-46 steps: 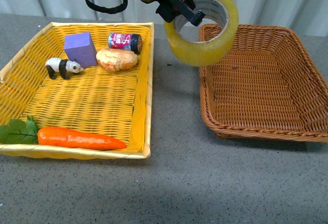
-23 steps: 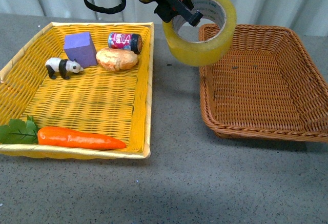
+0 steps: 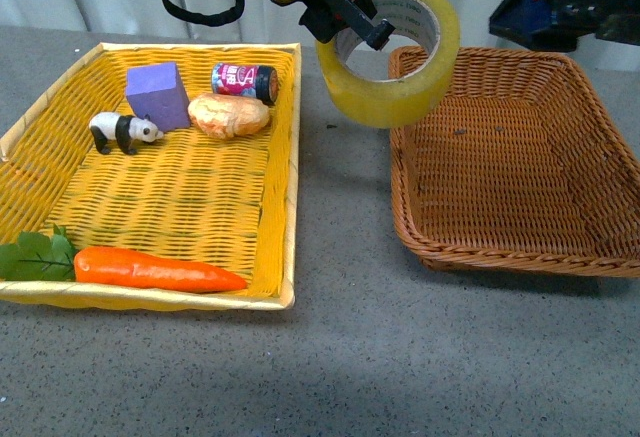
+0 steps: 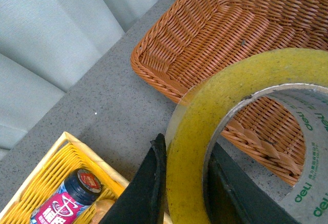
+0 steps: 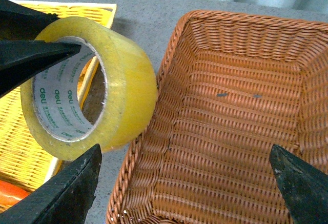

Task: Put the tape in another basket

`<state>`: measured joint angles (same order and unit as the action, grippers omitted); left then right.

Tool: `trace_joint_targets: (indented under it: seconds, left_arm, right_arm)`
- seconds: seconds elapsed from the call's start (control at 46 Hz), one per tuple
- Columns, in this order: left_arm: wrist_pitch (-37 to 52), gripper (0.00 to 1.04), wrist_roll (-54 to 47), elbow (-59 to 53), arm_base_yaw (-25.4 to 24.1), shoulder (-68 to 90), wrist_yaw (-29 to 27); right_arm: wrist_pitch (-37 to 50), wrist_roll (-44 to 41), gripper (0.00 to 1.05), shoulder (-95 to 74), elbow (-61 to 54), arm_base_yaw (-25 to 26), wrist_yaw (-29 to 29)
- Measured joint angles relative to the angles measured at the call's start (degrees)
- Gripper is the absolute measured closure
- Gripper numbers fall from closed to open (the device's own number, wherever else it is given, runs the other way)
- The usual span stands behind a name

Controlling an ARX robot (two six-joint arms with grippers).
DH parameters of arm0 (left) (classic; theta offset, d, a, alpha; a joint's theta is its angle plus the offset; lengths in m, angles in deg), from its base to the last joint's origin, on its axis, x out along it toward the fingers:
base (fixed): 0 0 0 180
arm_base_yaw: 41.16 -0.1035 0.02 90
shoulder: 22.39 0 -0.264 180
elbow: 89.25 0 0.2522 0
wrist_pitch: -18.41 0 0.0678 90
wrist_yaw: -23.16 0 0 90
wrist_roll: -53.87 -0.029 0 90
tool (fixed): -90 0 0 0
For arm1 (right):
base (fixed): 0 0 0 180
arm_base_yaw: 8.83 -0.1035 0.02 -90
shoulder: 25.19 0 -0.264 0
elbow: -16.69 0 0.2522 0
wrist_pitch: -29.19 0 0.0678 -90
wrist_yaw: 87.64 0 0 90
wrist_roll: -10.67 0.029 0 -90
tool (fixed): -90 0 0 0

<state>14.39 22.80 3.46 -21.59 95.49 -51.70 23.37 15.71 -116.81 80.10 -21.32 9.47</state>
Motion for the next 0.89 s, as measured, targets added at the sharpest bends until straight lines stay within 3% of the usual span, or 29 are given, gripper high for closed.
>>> trace_joint_targets:
  seconds: [0.283, 0.761, 0.804, 0.891]
  left_arm:
    - [0.0, 0.88, 0.0, 0.0, 0.0, 0.0, 0.0]
    - [0.0, 0.88, 0.0, 0.0, 0.0, 0.0, 0.0]
    - [0.0, 0.88, 0.0, 0.0, 0.0, 0.0, 0.0]
    - [0.0, 0.88, 0.0, 0.0, 0.0, 0.0, 0.0]
  right_arm:
    - [-3.3, 2.3, 0.09, -9.0, 8.8, -3.9, -0.6]
    - [-6.0, 6.1, 0.09, -16.0, 15.3, -3.9, 1.1]
    - [-6.2, 6.6, 0.12, -16.2, 15.4, -3.8, 1.5]
    - [-6.4, 7.6, 0.28, -16.7, 15.5, -3.4, 2.0]
